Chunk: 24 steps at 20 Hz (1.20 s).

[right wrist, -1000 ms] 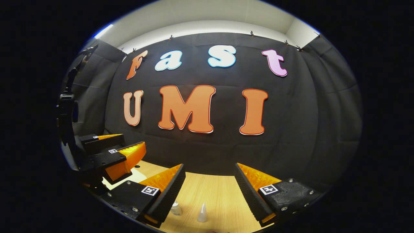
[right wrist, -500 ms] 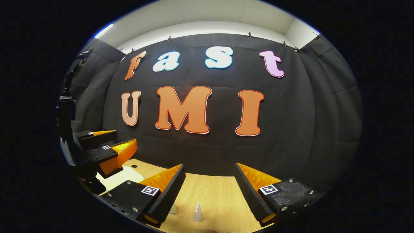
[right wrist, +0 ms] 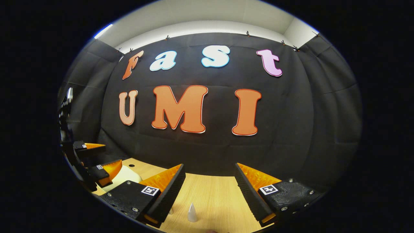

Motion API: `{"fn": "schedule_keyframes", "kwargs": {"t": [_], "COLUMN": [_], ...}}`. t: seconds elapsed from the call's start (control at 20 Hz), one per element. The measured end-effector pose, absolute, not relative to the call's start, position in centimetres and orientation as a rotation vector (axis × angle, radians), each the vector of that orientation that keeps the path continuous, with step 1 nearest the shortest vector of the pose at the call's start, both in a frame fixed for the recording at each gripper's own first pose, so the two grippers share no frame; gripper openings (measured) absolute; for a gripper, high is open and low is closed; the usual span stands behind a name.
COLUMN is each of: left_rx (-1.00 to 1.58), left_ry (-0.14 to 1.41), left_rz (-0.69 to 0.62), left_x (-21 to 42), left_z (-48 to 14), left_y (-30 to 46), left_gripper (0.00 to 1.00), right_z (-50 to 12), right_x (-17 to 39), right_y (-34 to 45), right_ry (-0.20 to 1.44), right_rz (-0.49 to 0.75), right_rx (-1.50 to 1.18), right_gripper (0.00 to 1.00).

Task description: First open the suitcase, pack the skin care products into it, and then close the suitcase.

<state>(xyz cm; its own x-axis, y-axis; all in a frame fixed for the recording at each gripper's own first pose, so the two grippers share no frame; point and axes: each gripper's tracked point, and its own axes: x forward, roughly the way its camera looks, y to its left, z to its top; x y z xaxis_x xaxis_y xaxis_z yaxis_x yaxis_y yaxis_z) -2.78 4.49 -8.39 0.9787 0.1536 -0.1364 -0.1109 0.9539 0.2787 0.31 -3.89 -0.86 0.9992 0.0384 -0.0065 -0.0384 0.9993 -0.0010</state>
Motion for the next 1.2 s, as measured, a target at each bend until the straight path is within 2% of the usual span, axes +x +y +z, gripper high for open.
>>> {"fn": "schedule_keyframes", "kwargs": {"t": [0.75,1.2], "left_rx": [0.680,0.927], "left_ry": [0.414,0.498], "left_rz": [-0.044,-0.099], "left_x": [-3.1,-3.9], "left_z": [-23.2,-28.4], "left_y": [3.3,3.2], "left_gripper": [0.98,0.98], "right_z": [-2.2,-2.9], "right_x": [0.7,0.7], "right_y": [-6.3,-7.0], "right_ry": [0.031,0.044], "right_rz": [0.008,-0.003], "right_rx": [-0.024,-0.020], "right_gripper": [0.96,0.97]}}
